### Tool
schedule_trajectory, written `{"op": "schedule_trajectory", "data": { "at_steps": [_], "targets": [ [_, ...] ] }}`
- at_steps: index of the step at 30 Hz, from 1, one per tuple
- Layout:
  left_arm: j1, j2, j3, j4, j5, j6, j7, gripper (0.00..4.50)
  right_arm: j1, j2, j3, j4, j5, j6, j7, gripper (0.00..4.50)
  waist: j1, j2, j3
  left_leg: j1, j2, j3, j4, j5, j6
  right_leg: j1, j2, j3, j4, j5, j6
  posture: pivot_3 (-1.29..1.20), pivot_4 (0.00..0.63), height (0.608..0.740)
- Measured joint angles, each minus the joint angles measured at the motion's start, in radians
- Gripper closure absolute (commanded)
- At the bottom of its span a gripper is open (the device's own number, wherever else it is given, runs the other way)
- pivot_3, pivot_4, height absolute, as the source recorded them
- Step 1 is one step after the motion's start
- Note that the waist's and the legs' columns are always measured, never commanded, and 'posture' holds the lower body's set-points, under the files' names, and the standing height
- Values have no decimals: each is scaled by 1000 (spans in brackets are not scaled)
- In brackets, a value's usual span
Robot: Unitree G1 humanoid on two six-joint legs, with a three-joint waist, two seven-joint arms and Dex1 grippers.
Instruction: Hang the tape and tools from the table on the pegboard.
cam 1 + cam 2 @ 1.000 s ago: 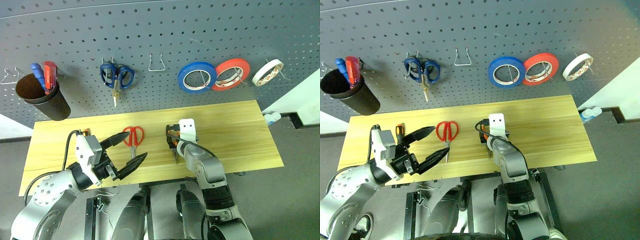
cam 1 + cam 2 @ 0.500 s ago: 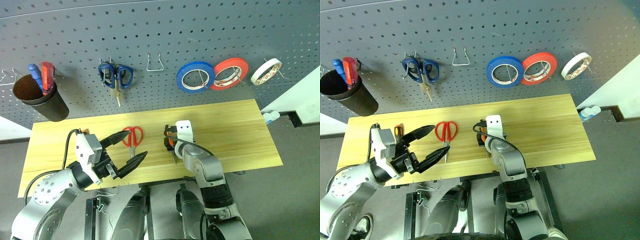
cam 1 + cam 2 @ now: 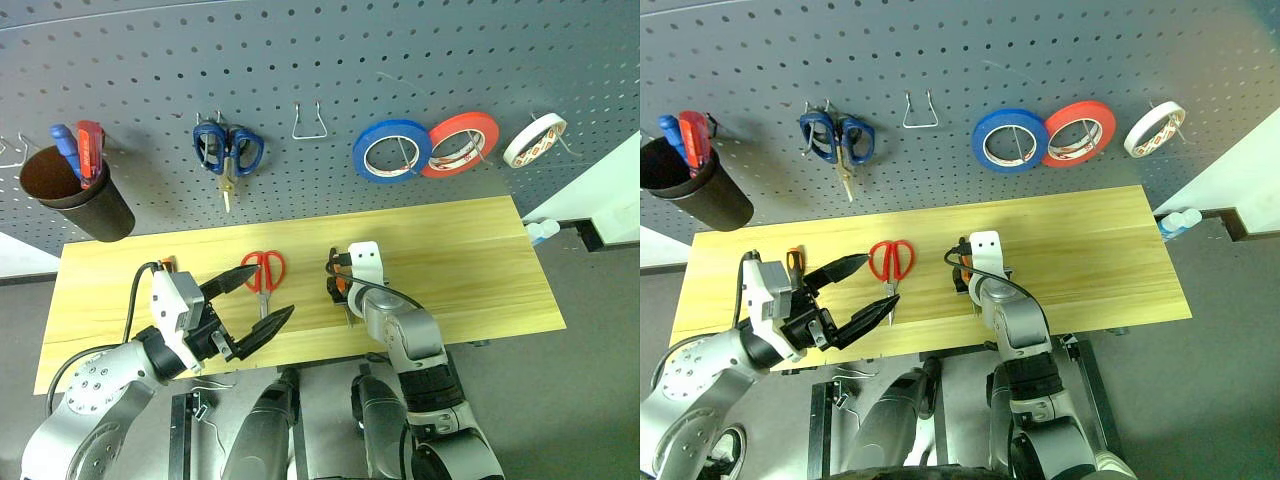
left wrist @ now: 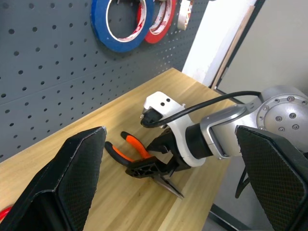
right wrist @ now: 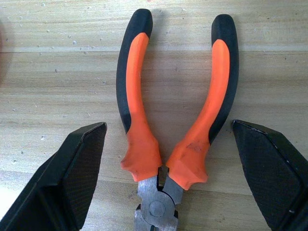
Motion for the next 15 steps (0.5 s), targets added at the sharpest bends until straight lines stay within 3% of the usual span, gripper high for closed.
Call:
{"op": "schedule_trajectory", "data": {
  "at_steps": [6,13,15],
  "targets": [
    [3,0,0,-8,-6,12,12,0,0,-2,0,1,-1,-2,3,147,0,0,0,0,0,0,0,-1,1,0,0,0,0,0,0,-16,416,719],
    [-1,0,0,-8,-6,13,15,0,0,-12,-4,5,-8,-2,3,2327,0,0,0,0,0,0,0,-1,1,0,0,0,0,0,0,-16,415,719],
    [-1,0,0,-8,-6,13,15,0,0,-12,-4,5,-8,-2,4,2416,0,0,0,0,0,0,0,-1,1,0,0,0,0,0,0,-16,415,719]
  ]
}}
